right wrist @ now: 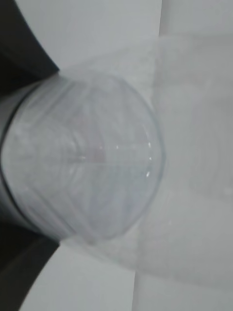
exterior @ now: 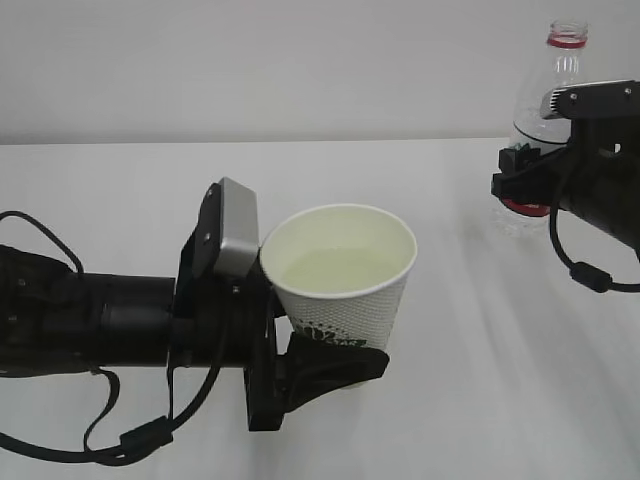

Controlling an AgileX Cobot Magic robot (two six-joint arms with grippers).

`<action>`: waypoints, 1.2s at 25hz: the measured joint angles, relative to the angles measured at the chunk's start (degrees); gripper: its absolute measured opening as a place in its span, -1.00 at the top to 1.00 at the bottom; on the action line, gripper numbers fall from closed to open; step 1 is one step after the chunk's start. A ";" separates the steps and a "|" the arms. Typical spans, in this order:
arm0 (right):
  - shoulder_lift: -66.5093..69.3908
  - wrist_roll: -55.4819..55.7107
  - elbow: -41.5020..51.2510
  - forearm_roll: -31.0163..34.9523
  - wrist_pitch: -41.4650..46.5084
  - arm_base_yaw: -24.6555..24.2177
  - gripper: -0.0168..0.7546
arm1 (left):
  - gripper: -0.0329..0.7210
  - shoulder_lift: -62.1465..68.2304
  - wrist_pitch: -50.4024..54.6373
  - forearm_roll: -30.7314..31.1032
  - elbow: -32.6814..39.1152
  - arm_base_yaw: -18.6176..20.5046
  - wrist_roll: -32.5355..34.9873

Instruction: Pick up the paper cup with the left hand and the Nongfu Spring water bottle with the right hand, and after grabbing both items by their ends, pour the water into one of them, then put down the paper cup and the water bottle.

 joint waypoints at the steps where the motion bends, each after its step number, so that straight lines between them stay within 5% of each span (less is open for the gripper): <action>1: 0.00 0.00 0.00 0.00 0.00 0.00 -0.26 | -0.48 0.00 0.15 -0.95 0.00 0.00 0.00; 13: 0.00 0.00 0.00 -0.35 0.00 0.00 -0.26 | -0.48 0.00 2.36 -9.73 0.00 0.22 2.45; 30: 0.00 0.00 0.00 -0.35 -0.31 0.00 -0.25 | -0.48 0.00 2.45 -13.58 0.00 11.08 4.07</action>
